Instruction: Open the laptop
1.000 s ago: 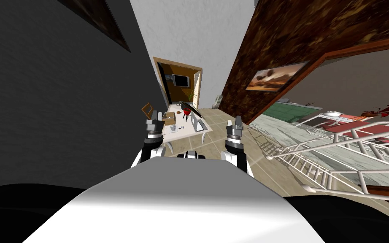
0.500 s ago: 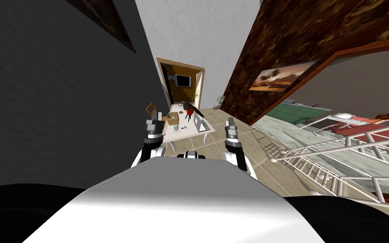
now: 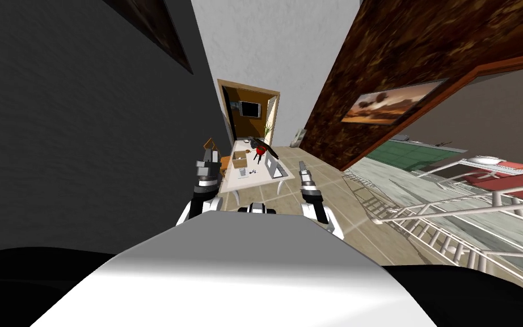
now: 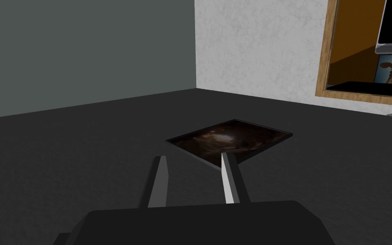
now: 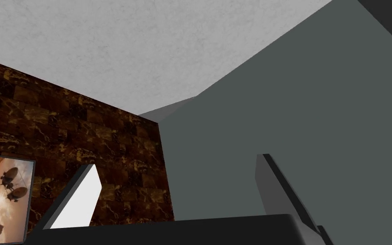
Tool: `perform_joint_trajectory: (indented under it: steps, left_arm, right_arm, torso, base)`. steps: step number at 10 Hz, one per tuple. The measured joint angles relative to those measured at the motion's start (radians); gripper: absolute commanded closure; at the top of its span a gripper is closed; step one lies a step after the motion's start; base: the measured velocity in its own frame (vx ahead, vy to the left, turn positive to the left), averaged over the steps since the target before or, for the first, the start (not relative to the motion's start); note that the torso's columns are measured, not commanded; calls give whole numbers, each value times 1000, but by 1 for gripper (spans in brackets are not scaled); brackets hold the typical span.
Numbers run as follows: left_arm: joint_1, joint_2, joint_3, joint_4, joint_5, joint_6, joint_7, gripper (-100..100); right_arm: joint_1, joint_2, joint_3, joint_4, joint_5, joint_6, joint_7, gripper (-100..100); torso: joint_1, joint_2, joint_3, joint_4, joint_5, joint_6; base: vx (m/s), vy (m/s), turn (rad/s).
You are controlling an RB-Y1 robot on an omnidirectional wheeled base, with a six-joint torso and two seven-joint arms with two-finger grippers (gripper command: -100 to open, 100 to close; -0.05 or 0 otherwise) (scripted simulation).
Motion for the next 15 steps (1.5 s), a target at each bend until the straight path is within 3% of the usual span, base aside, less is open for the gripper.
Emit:
perform_joint_trajectory:
  steps: [9, 15]
  left_arm:
    - [0, 0, 0, 0, 0, 0, 0, 0]
    - [0, 0, 0, 0, 0, 0, 0, 0]
  right_arm:
    - [-64, -78, -49, 160, 192, 93, 171, -100]
    - [-102, -168, -87, 281, 319, 145, 284, -100]
  torso:
    - [-1, 0, 0, 0, -1, 0]
    - [-1, 0, 0, 0, 0, 0]
  base:
    - [7, 96, 57]
    - [11, 106, 61]
